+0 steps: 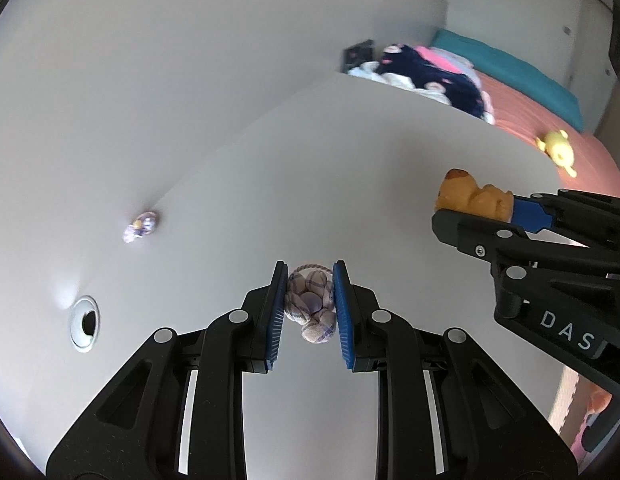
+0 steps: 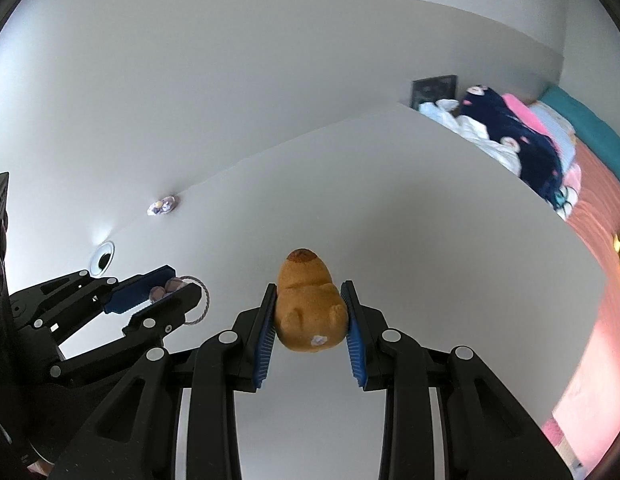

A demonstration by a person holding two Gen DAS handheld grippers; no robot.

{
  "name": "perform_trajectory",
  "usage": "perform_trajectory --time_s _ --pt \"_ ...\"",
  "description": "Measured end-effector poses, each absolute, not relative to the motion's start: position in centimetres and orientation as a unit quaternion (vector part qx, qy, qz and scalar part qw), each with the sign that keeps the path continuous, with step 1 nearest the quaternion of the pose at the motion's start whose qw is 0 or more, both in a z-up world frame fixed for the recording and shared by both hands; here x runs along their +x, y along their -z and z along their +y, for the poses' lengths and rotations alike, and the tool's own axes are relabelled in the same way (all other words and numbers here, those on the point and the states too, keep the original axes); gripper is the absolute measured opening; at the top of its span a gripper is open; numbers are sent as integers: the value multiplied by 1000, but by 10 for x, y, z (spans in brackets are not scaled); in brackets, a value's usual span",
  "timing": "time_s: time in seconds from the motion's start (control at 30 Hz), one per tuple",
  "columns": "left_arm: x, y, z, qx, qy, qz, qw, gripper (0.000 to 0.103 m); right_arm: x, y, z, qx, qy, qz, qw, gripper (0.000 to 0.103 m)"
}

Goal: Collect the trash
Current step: 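Carry the hair tie and teddy bear to the black bin and open both grippers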

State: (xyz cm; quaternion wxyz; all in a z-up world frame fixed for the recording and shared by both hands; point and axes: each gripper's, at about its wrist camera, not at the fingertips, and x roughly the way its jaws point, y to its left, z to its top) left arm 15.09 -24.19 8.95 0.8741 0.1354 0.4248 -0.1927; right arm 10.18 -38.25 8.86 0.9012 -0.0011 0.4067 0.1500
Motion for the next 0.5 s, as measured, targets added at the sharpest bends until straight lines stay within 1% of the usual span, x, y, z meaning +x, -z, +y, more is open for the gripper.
perform_trajectory --time_s 0.33,0.5 --pt "71 -96 -316 163 258 407 861 23 32 -93 -481 42 -102 386 916 33" --pt "33 -91 -361 181 293 401 849 23 2 -86 -536 62 -69 382 919 33"
